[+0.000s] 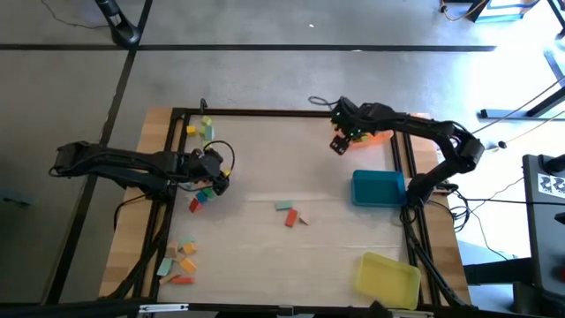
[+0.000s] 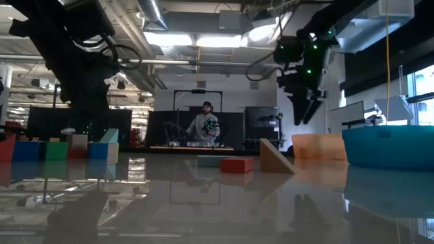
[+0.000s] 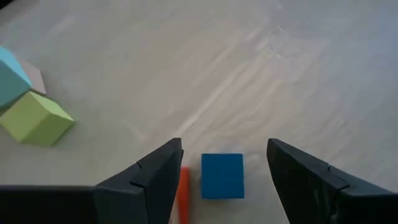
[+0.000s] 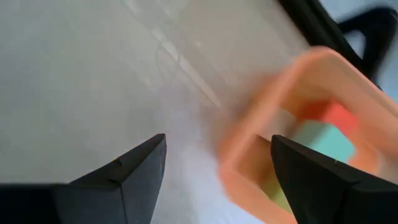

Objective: Sort blocks by size
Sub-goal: Put the blue cube block into the orange bin

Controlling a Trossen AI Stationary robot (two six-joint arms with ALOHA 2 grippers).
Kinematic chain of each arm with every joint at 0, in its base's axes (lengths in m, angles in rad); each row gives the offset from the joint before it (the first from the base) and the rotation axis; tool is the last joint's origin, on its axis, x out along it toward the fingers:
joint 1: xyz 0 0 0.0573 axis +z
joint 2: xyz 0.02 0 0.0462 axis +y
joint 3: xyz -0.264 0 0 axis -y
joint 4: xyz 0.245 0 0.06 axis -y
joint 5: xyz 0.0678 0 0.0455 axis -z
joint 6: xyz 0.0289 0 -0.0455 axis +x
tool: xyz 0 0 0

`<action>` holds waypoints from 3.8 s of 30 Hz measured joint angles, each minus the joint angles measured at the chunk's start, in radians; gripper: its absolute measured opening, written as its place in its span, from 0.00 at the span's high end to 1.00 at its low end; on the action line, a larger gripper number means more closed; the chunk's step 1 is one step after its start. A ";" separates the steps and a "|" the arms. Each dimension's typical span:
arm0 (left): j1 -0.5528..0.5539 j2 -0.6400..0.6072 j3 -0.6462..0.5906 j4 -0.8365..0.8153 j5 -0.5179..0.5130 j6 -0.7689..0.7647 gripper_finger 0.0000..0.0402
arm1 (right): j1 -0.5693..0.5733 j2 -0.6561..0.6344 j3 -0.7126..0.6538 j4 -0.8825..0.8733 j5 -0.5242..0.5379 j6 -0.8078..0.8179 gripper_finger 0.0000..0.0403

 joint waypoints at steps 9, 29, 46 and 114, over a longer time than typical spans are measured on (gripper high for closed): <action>0.005 0.106 -0.021 0.008 0.031 0.006 0.44 | 0.137 0.000 0.000 0.045 0.001 -0.031 0.29; 0.024 0.155 -0.032 0.023 0.074 -0.009 0.50 | 0.154 0.000 0.000 0.046 0.002 -0.054 0.29; 0.029 0.222 -0.041 0.153 0.107 0.171 0.72 | 0.178 -0.001 -0.024 0.200 -0.058 -0.089 0.29; -0.108 0.516 0.078 1.598 0.377 0.182 0.68 | 0.701 0.135 -0.223 1.625 0.126 -0.822 0.47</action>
